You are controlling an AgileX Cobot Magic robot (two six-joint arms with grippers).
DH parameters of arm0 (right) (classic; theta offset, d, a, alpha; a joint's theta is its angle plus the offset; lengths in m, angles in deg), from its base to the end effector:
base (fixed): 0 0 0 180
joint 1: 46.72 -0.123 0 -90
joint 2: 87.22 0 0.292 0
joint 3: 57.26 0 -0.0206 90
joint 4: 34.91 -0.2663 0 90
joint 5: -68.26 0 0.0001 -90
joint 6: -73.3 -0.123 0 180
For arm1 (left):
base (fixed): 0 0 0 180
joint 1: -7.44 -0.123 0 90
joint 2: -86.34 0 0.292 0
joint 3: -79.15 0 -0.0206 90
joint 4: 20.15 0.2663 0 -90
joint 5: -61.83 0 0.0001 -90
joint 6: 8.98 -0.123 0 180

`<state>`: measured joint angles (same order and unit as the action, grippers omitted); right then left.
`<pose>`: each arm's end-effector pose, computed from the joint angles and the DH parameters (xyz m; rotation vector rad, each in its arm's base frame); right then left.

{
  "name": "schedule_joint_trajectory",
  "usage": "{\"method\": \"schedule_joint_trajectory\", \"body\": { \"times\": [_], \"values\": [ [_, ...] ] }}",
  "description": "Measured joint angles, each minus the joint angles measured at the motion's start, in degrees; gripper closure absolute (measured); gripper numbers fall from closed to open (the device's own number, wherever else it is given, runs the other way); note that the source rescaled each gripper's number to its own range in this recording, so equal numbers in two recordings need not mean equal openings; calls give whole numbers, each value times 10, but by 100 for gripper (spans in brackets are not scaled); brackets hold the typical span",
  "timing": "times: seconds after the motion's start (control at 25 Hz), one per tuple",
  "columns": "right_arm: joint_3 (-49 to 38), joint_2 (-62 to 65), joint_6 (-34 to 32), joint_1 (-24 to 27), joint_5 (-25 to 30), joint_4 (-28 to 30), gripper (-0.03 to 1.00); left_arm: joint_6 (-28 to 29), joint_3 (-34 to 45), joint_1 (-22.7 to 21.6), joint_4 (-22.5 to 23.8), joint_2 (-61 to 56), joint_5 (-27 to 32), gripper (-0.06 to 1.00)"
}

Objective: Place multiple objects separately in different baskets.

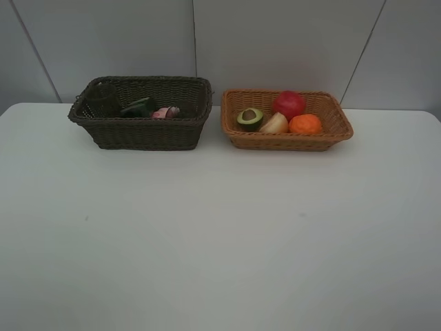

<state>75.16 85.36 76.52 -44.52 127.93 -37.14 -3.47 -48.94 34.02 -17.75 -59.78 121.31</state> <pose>0.0286 0.0030 0.2790 -0.0197 2.0007 -0.0145 0.0839 -0.0370 0.2248 0.4774 2.4974 -0.1675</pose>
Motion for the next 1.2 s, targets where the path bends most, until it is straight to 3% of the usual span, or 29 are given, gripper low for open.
{"method": "schedule_joint_trajectory", "body": {
  "times": [0.52, 0.92, 1.2],
  "values": [
    [0, 0, 0, 0, 0, 0, 4, 0, 15, -5, 1, -58, 19, -4],
    [0, 0, 0, 0, 0, 0, 4, -47, 15, -162, -36, -168, 19, -4],
    [0, 0, 0, 0, 0, 0, 4, -55, 15, -206, -44, -265, 20, -4]
  ]
}}
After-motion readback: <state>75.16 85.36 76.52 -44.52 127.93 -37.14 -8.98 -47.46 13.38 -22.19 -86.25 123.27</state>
